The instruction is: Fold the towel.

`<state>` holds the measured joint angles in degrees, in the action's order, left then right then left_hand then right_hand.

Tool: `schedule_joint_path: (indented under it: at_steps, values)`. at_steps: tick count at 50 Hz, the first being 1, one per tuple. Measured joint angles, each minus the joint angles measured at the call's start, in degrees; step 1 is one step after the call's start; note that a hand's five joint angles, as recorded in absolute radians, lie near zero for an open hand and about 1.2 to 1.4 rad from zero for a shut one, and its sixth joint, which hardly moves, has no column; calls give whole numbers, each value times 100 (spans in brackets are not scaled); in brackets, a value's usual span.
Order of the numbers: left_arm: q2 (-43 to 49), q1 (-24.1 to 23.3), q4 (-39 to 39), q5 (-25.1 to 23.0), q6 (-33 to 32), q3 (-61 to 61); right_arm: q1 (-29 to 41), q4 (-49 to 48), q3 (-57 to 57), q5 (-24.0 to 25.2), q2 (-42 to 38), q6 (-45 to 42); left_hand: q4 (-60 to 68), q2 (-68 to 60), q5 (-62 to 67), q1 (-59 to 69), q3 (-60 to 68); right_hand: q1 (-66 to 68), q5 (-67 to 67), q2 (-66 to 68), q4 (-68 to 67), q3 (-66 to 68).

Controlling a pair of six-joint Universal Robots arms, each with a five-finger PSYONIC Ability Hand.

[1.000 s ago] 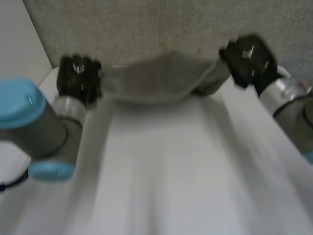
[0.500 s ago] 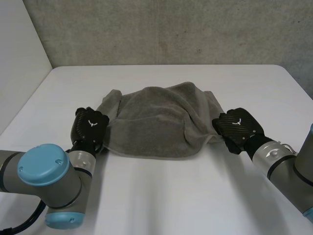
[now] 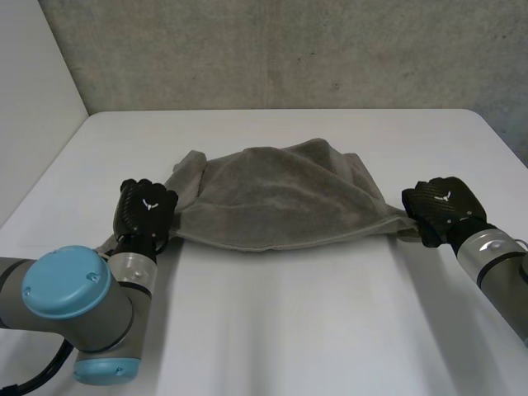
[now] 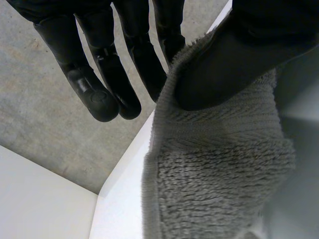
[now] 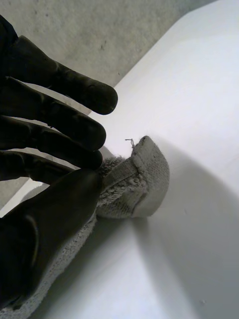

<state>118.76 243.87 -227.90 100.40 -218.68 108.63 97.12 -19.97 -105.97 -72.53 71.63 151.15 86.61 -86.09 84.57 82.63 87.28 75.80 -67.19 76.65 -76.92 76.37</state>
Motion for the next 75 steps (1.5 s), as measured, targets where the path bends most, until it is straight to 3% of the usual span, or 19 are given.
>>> schedule_joint_path:
  at_steps: [16, 29, 42, 75]
  values:
    - [-32, -7, -30, -3, -8, 61, 68, 6, 140, 121, -816, -19, 16, -12, 8, 11, 103, -2110, 2228, -2060, 2154, -2107]
    - [-38, -7, -41, -3, -8, 72, 191, 17, 117, 75, -847, 2, 16, -12, 8, 33, 105, -3620, 4065, -3758, 3873, -3746]
    - [-36, -7, -44, -3, -8, 64, 403, 218, 59, 86, -811, 2, 16, -13, 8, 33, 108, -4129, 4436, -4023, 4157, -4127]
    - [-14, -7, -52, -3, -9, 62, 590, -119, 309, 173, -1054, 5, 16, -13, 8, 29, 108, -3659, 3715, -4006, 3783, -3768]
